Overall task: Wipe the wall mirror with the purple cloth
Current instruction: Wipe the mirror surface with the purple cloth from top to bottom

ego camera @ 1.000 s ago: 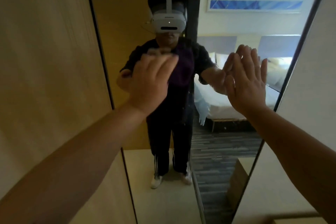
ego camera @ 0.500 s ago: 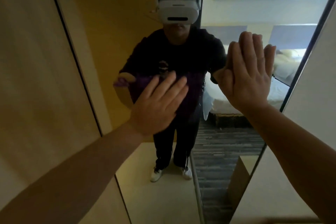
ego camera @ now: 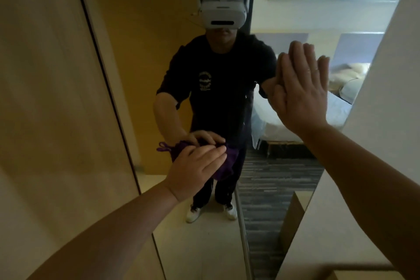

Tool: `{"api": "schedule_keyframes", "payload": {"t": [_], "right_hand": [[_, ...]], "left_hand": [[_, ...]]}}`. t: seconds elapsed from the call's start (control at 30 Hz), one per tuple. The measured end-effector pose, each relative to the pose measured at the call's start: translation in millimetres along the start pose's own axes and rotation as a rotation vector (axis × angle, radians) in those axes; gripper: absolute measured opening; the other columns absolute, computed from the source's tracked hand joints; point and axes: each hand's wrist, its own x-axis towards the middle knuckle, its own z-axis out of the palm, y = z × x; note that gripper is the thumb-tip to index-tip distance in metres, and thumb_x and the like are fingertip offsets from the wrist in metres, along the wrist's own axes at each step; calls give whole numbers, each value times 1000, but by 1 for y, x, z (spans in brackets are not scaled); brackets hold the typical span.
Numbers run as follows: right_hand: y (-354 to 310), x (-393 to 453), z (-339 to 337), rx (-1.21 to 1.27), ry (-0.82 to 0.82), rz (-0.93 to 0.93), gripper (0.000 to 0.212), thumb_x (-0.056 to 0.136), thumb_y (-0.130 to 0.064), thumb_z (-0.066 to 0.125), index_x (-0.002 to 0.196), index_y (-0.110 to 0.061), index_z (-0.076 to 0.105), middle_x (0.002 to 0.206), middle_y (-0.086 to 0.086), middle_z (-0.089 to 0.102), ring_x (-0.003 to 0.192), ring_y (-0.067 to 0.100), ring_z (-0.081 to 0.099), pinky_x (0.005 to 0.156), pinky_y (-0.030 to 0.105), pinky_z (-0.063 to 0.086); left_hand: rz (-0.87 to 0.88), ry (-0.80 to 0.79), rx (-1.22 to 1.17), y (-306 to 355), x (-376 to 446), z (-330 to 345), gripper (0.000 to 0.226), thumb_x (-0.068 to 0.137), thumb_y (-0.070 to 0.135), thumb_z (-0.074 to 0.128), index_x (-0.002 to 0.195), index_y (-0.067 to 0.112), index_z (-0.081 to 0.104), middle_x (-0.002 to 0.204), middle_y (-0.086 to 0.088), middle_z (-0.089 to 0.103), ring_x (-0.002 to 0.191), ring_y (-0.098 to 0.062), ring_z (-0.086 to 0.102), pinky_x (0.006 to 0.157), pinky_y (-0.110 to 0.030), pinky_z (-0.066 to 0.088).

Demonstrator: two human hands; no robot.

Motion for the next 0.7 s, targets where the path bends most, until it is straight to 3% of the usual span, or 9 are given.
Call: {"api": "schedule_keyframes", "payload": {"t": [0.07, 0.1, 0.17, 0.27, 0.33, 0.43, 0.57, 0.7], "right_hand": [[2, -2, -11, 48, -40, 10, 52, 107, -34, 32, 151, -6, 32, 158, 20, 27, 148, 39, 20, 121, 58, 12], [5, -3, -16, 57, -47, 27, 54, 108, -37, 28, 152, -6, 31, 159, 20, 26, 148, 38, 19, 121, 57, 11], [13, -6, -23, 40, -51, 75, 57, 108, -41, 23, 152, -5, 31, 159, 19, 24, 148, 38, 18, 121, 56, 9], [28, -10, -21, -37, -67, 58, 55, 108, -38, 29, 151, -3, 32, 159, 20, 25, 148, 38, 18, 121, 56, 7], [35, -12, -17, -62, -58, 9, 54, 108, -35, 34, 150, -1, 33, 158, 22, 27, 147, 40, 21, 119, 59, 10], [43, -14, -11, -68, 0, -39, 51, 108, -33, 34, 148, 0, 37, 155, 22, 32, 145, 41, 26, 117, 60, 15], [49, -15, -3, -83, 87, -81, 50, 105, -27, 45, 147, -2, 38, 153, 21, 36, 144, 37, 28, 116, 59, 19], [53, -16, 0, -65, 110, -97, 50, 104, -23, 47, 148, -2, 37, 153, 20, 35, 145, 30, 23, 117, 58, 17]], "left_hand": [[-75, 130, -97, -9, 46, -29, 38, 93, -5, 60, 129, 8, 60, 133, -9, 61, 112, -28, 60, 80, -46, 51], [-106, 221, -120, -16, 75, -46, 35, 95, -7, 54, 126, 6, 62, 129, -12, 63, 109, -30, 61, 82, -47, 52], [-123, 361, -86, -37, 139, -80, 34, 96, -6, 47, 125, 3, 62, 128, -14, 63, 113, -33, 59, 94, -47, 50], [-146, 458, 162, -73, 233, -112, 43, 87, 4, 61, 130, 7, 60, 133, -11, 61, 122, -28, 51, 107, -33, 34], [-190, 403, 297, -84, 272, -117, 49, 88, 12, 58, 137, 10, 56, 140, -8, 56, 129, -26, 50, 108, -34, 35], [-188, 204, 360, -75, 278, -99, 59, 97, 32, 46, 152, 11, 35, 158, -10, 33, 145, -30, 31, 119, -47, 24], [-8, 84, 303, -40, 217, -57, 65, 98, 40, 41, 154, 9, 27, 161, -13, 24, 148, -34, 21, 119, -53, 19], [181, -12, 275, 21, 106, 13, 62, 93, 26, 48, 151, 9, 36, 159, -12, 30, 146, -36, 26, 117, -53, 20]]}}
